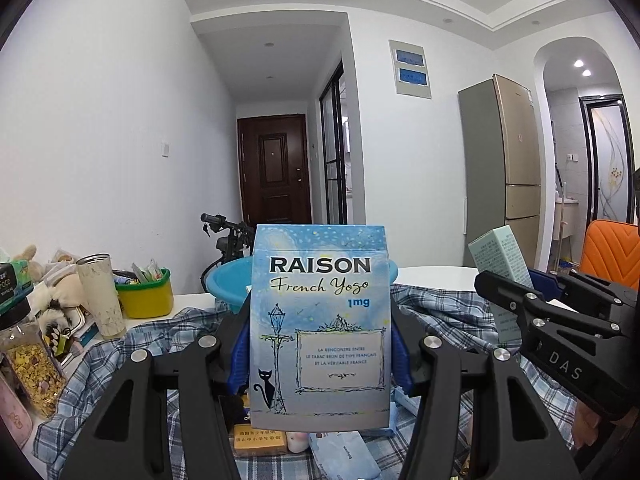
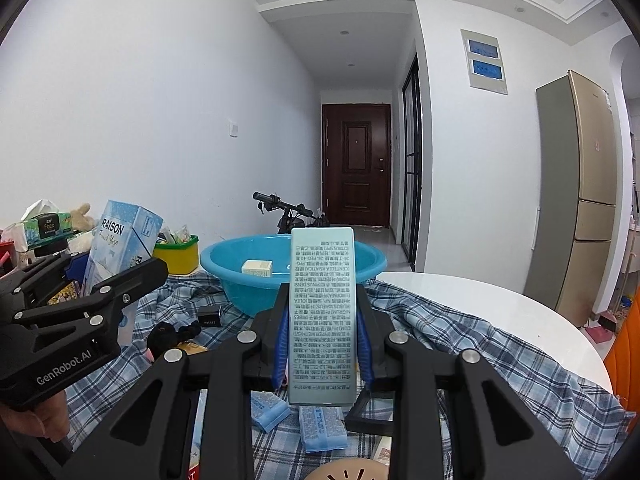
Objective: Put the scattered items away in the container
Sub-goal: 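Lift both held boxes and carry them toward the turquoise basin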
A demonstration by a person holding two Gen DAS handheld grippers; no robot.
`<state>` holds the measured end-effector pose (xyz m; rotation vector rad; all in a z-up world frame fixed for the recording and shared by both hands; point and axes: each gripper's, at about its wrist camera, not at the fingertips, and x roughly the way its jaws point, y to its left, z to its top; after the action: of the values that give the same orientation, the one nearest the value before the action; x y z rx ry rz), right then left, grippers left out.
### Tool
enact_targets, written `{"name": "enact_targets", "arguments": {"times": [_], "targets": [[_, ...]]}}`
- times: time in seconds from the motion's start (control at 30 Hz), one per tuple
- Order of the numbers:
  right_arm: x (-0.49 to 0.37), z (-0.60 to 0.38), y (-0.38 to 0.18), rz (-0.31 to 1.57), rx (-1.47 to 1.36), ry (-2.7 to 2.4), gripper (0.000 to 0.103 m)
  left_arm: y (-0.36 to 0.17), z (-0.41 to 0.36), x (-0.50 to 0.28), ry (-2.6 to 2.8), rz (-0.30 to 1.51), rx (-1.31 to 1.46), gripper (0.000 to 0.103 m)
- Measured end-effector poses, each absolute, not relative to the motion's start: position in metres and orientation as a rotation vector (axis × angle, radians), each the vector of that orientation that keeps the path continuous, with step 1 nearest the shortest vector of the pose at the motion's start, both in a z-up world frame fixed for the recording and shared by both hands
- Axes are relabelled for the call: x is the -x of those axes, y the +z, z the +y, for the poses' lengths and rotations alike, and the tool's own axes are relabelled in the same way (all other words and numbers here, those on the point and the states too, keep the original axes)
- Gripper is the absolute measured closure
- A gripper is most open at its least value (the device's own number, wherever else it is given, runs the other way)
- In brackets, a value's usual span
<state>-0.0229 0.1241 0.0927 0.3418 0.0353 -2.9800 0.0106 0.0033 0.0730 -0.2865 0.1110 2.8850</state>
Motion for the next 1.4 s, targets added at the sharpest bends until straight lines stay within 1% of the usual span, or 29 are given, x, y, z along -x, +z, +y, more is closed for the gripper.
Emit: {"name": "enact_targets", "arguments": {"times": [0.47,0.87,1.07,1.17,1.4], "targets": [[0.018,0.127,0.105,0.027,-0.298,-2.979,0.077,0.088,0.005,-0.013,2.879,0.134,0.241,0.045],[0.023,0.129,0.151,0.030,-0.190,-3.003,0.077,0.121,0.010,-0.004,2.898,0.125,0.191,0.045],[0.026,0.130,0.173,0.021,-0.140,-3.010,0.077,0.143,0.008,0.008,2.913,0.081,0.211,0.045],[0.030,0.130,0.179,0.019,-0.130,-3.008,0.077,0.152,0.007,0.010,2.907,0.065,0.204,0.045],[0.033,0.130,0.182,0.003,-0.129,-2.991,0.077,0.162,0.013,0.008,2.944,0.117,0.153,0.045]]}}
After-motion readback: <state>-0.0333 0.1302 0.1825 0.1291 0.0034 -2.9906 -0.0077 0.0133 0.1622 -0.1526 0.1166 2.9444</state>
